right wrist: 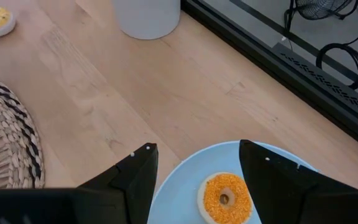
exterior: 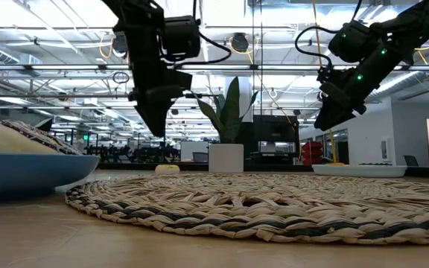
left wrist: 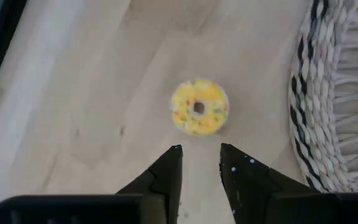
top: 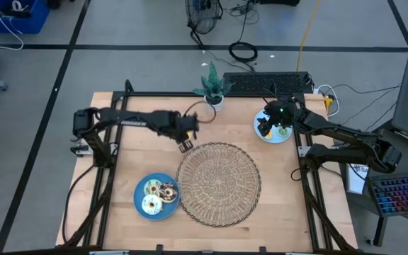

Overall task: Pick & Place donuts
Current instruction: Put the small yellow donut on the light blue plate

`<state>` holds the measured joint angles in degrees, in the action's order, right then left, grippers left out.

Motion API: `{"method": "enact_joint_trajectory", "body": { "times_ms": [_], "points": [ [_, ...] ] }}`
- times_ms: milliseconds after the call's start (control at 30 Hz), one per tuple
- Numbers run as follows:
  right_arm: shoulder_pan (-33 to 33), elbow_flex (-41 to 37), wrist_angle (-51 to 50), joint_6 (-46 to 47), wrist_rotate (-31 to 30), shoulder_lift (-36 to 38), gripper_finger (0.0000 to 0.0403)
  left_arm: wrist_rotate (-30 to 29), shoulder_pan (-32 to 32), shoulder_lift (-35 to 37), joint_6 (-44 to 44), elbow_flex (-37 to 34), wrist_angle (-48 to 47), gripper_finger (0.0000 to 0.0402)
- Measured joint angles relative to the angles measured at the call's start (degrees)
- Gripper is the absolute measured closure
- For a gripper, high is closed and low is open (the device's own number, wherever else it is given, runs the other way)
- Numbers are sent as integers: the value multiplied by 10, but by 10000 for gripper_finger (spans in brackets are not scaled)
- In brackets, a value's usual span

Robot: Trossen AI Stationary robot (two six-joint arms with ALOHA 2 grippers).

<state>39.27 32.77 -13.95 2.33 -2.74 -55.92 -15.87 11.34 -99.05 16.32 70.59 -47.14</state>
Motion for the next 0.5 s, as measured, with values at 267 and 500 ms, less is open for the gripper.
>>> {"method": "enact_joint_trajectory", "body": {
  "times_ms": [267, 500],
  "points": [
    [0, 0, -1, -3, 0, 0, 190, 60, 52, 1, -71, -34, 9, 196],
    [0, 0, -2, -13, 0, 0, 190, 66, 32, 1, -163, -94, 119, 141]
  ]
}}
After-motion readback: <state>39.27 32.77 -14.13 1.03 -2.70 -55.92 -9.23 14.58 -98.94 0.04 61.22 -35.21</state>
